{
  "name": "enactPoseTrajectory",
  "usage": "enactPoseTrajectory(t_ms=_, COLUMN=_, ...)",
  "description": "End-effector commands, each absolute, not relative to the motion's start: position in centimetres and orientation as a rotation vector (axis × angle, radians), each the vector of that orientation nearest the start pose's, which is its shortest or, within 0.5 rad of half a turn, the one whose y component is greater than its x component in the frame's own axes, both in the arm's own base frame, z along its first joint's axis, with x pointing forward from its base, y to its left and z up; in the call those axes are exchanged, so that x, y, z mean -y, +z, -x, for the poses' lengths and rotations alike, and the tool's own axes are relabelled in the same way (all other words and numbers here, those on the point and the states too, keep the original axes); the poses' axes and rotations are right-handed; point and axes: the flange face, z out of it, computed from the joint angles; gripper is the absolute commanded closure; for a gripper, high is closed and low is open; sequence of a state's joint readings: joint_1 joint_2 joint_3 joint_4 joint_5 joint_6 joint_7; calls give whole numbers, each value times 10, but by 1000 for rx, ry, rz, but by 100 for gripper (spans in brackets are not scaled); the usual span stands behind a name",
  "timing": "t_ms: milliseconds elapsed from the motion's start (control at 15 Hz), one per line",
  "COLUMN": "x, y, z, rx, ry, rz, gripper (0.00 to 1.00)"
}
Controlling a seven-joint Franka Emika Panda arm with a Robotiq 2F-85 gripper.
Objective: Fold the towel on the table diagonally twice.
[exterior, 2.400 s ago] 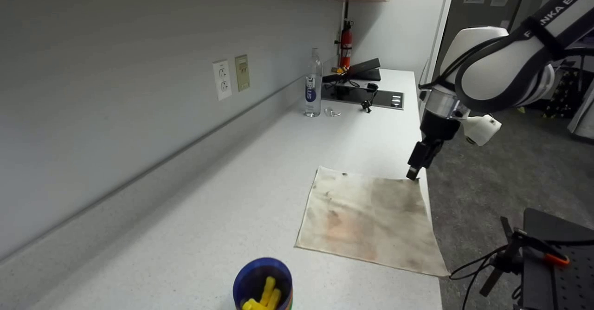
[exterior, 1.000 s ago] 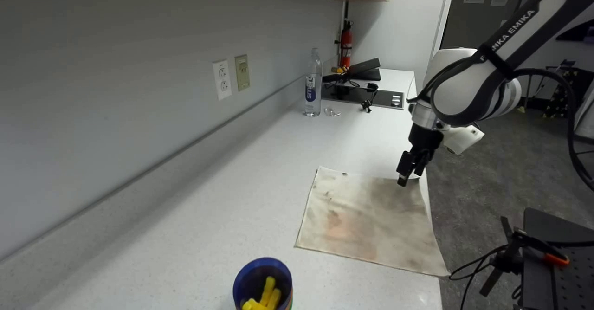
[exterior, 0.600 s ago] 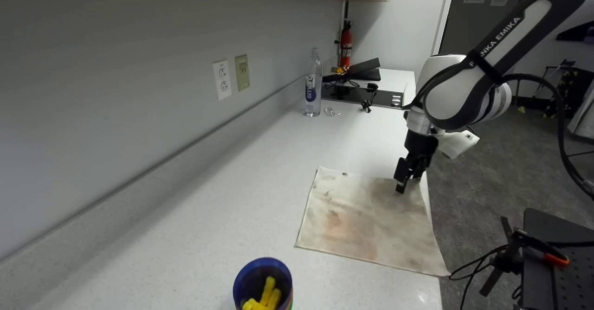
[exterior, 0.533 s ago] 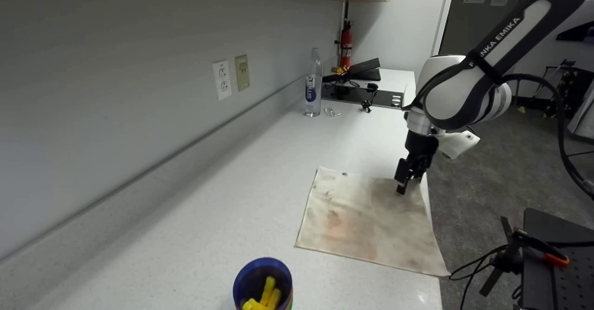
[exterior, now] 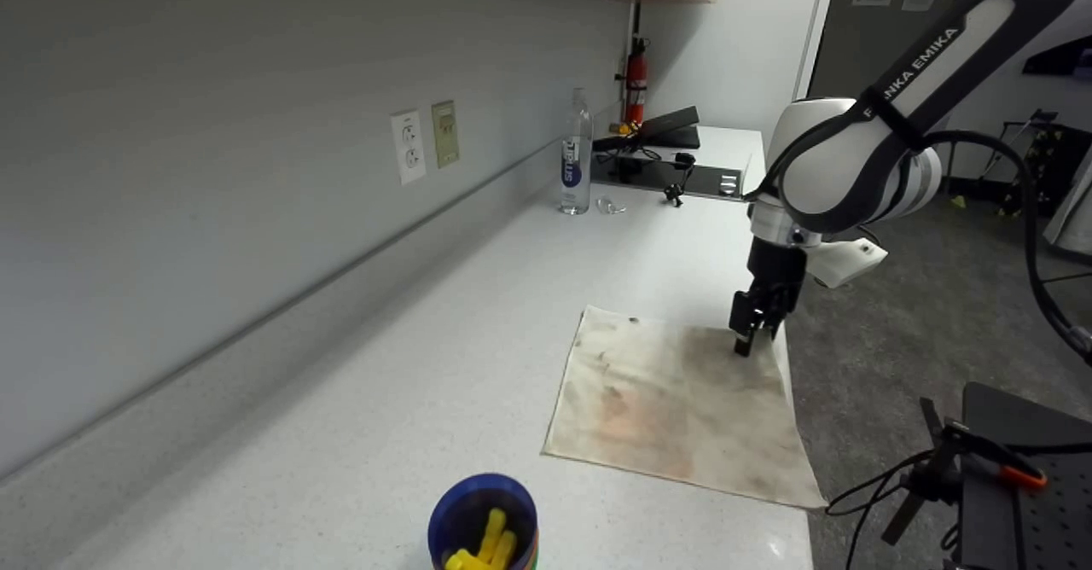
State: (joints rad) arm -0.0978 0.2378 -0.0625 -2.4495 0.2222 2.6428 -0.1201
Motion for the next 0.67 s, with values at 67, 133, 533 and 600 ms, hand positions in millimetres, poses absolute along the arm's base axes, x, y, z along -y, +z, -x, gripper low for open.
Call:
enactPoseTrajectory(t_ms=67, x=76, y=203, z=-470, rx=-385, ry=120, rz=3046, gripper=67)
enactPoseTrajectory(t_ms=133, x=74, y=205, z=-471, rx=-387, ry=123, rz=3055, gripper=74)
enactPoseTrajectory(t_ms=533, x=57, y=216, z=-475, rx=-391, ry=135, rz=3191, gripper=100)
enactPoseTrajectory(t_ms=600, x=53, y=218, z=-477, rx=-384, ry=131, rz=3210, gripper=100)
